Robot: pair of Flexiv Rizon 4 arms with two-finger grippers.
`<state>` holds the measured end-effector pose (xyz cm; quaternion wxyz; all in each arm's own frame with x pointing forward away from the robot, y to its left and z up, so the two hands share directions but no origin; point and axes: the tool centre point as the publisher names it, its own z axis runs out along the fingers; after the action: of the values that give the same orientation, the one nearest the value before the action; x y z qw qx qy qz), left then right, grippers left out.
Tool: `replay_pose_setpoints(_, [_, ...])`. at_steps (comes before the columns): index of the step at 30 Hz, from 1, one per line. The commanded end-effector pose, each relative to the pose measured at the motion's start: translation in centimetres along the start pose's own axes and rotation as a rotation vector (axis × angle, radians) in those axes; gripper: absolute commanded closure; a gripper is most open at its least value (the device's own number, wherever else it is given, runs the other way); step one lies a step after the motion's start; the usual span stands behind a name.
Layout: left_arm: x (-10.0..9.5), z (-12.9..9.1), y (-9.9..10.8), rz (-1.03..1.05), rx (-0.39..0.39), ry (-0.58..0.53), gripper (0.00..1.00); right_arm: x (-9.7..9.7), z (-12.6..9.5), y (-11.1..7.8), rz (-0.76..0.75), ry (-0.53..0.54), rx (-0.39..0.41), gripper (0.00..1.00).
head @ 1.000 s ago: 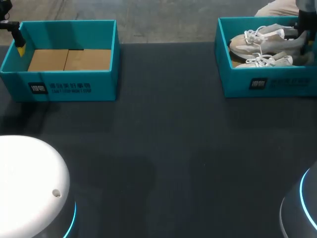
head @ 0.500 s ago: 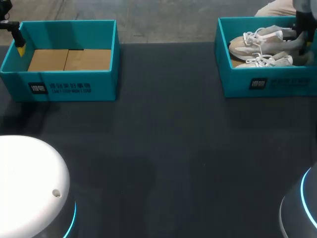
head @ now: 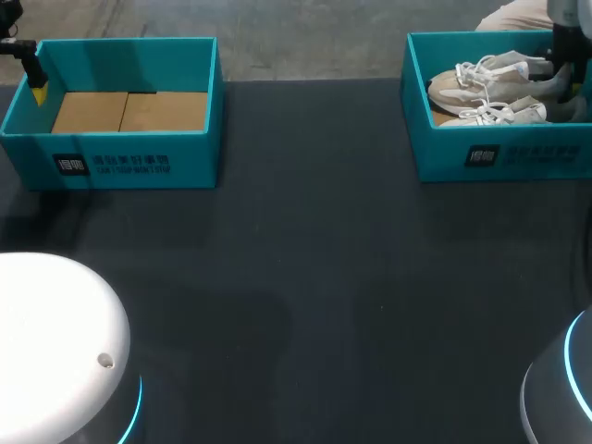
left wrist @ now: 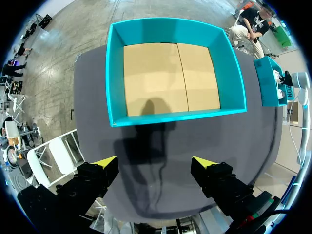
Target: Take the shoe out of the shoebox, open the shoe tongue, remove and reinsert the insole, then place the shoe into the shoebox
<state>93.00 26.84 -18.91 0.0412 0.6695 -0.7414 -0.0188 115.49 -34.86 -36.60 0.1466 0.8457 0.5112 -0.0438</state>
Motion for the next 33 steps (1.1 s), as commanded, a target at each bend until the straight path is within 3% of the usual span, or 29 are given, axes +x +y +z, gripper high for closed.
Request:
replay_pose_setpoints(1, [0.0, 0.0, 0.1, -0.001, -0.001, -0.003, 0.00, 0.2, 0.1, 0.5, -0.003, 0.001, 0.010, 1.00])
replay_pose_setpoints(13, [0.0, 0.0, 0.1, -0.001, -0.001, -0.003, 0.00, 0.1, -0.1, 0.8, -0.021, 0.054, 0.031, 1.00])
replay_pose_setpoints(33, [0.0, 0.0, 0.1, -0.001, -0.001, -0.003, 0.00, 1.0, 0.5, -0.3, -0.047, 0.061, 0.047, 1.00])
